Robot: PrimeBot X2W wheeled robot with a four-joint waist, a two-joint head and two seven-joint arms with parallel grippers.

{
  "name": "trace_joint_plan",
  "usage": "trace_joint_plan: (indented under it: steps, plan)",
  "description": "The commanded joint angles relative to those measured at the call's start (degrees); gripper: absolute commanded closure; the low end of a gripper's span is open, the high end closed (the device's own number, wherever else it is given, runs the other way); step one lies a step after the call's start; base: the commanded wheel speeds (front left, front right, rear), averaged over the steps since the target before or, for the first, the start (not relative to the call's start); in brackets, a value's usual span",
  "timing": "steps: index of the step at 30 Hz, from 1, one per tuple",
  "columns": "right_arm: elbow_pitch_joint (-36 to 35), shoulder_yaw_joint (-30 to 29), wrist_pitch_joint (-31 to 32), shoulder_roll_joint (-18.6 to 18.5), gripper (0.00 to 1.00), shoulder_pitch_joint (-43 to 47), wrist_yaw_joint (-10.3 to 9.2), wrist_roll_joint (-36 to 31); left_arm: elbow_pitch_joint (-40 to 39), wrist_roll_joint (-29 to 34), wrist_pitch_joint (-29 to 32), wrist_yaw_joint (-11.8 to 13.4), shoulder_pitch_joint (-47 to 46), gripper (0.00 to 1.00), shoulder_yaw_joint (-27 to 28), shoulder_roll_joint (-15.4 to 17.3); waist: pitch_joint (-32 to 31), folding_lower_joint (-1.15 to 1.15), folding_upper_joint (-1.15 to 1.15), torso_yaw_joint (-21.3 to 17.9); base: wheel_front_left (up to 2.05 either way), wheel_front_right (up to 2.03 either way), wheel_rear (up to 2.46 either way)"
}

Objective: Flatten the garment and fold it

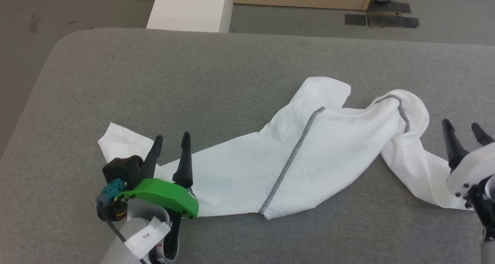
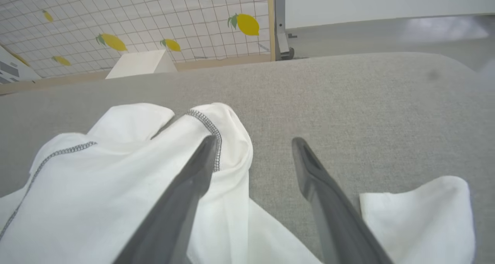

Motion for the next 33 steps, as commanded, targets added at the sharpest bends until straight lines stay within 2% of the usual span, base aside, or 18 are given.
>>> trace_joint_plan:
  steps: [1, 5, 7, 12, 14, 18, 24, 28, 29, 30, 33]
  plan:
    - [-1.9, -0.4, 0.1, 1.1, 0.0, 1.9, -0.09, 0.1, -0.1, -0.8, 1.0, -0.4, -1.7, 0.0, -0.3, -0.4, -1.6, 0.0, 0.5, -2.5, 0.0, 0.0, 0.0]
    - [-6.3, -0.8, 1.5, 3.1, 0.0, 5.2, -0.09, 0.0, 1.6, -2.2, 9.1, -1.2, -6.2, 0.0, -3.0, -1.4, -1.2, 0.0, 0.5, -4.2, 0.0, 0.0, 0.0]
    - [-7.8, -0.7, 2.1, 3.6, 0.0, 5.7, -0.09, -0.2, 3.4, -2.2, 15.0, -0.9, -10.4, 0.0, -4.8, -1.8, -0.6, 0.0, 0.51, -4.9, 0.0, 0.0, 0.0]
    - [-9.9, 0.0, 3.1, 4.1, 0.0, 4.9, -0.09, 0.0, 11.7, 0.1, 35.9, 1.9, -21.7, 0.0, -11.0, -2.0, 2.1, 0.0, 0.51, -7.2, 0.0, 0.0, 0.0]
    - [-10.2, 0.2, 3.2, 4.3, 0.0, 4.5, -0.09, 0.1, 14.6, 2.1, 42.4, 2.6, -25.1, 0.0, -13.6, -1.4, 3.0, 0.0, 0.51, -8.1, 0.0, 0.0, 0.0]
    - [-10.5, 0.4, 3.2, 4.6, 0.0, 4.2, -0.09, 0.2, 18.3, 4.2, 49.2, 2.2, -29.2, 0.0, -16.7, -0.8, 4.6, 0.0, 0.51, -9.2, 0.0, 0.0, 0.0]
    - [-10.8, 0.0, 3.0, 4.4, 0.0, 3.9, -0.09, 0.2, 23.0, 6.5, 52.8, 0.9, -31.3, 0.0, -20.1, 0.0, 6.0, 0.0, 0.51, -9.7, 0.0, 0.0, 0.0]
    - [-11.1, 0.0, 2.8, 4.5, 0.0, 3.4, -0.09, 0.3, 26.3, 5.3, 57.3, 0.1, -30.7, 0.0, -21.2, -0.6, 6.5, 0.0, 0.51, -9.8, 0.0, 0.0, 0.0]
    - [-11.1, 0.0, 2.8, 4.6, 0.0, 3.3, -0.09, 0.2, 26.7, 4.8, 58.4, -0.2, -30.5, 0.55, -21.3, -0.8, 6.6, 0.0, 0.51, -9.7, 0.0, 0.0, 0.0]
    - [-11.0, 0.0, 2.7, 4.6, 0.0, 3.2, -0.09, 0.2, 27.0, 4.2, 59.3, -0.5, -30.2, 1.0, -21.3, -1.1, 6.7, 0.0, 0.51, -9.6, 0.0, 0.0, 0.0]
    - [-10.9, -0.2, 2.5, 4.7, 0.0, 3.0, -0.09, 0.2, 26.8, 3.0, 59.3, -0.8, -29.7, 1.0, -20.7, -1.6, 7.0, 0.0, 0.51, -9.2, 0.0, 0.0, 0.0]
